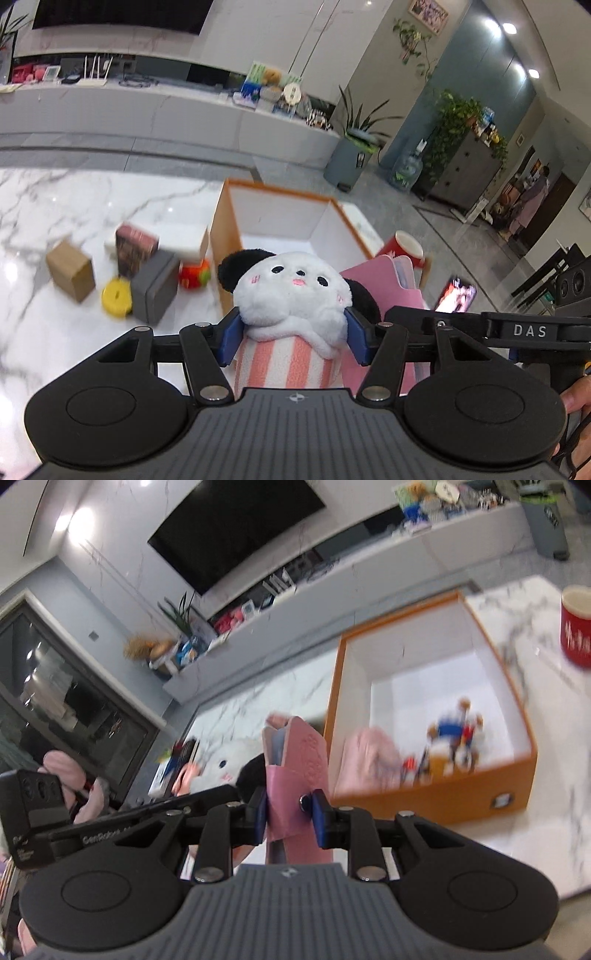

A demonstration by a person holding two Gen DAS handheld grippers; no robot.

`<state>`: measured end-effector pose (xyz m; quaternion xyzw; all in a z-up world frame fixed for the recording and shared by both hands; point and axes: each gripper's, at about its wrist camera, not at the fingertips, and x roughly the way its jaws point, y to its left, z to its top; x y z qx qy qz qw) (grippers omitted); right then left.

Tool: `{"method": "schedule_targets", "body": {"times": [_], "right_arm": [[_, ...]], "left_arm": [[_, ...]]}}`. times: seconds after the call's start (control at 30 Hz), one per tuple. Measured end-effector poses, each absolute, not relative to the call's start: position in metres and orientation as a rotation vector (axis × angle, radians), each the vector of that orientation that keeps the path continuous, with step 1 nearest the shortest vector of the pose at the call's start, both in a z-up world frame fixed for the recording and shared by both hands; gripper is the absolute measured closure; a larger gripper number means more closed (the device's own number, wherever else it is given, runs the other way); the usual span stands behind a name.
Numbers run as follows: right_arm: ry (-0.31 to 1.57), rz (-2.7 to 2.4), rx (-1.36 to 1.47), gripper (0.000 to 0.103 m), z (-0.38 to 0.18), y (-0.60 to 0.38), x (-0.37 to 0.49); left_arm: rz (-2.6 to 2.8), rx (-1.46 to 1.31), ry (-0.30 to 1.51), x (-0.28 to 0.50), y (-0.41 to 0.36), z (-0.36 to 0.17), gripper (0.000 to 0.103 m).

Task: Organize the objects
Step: 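Lift the panda plush and pink wallet and carry them over the orange box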

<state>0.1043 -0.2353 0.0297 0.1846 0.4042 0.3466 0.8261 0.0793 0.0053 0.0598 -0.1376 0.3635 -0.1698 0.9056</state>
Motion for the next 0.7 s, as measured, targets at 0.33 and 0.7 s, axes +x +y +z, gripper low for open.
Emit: {"method": "schedule_targets", "body": {"times": [0.33, 0.7], "right_arm": [[0.846, 0.626, 0.294, 0.077, 0.027, -0.214, 0.18], [1.062, 0.535, 0.219, 0.077, -0.045, -0.188, 0.223]], "left_arm": [[-0.366, -0.262, 0.745, 0.134, -0.004, 0.049, 0.037], [-0.409, -0.314, 0.763, 0.159, -0.004, 0.031, 0.037]]}}
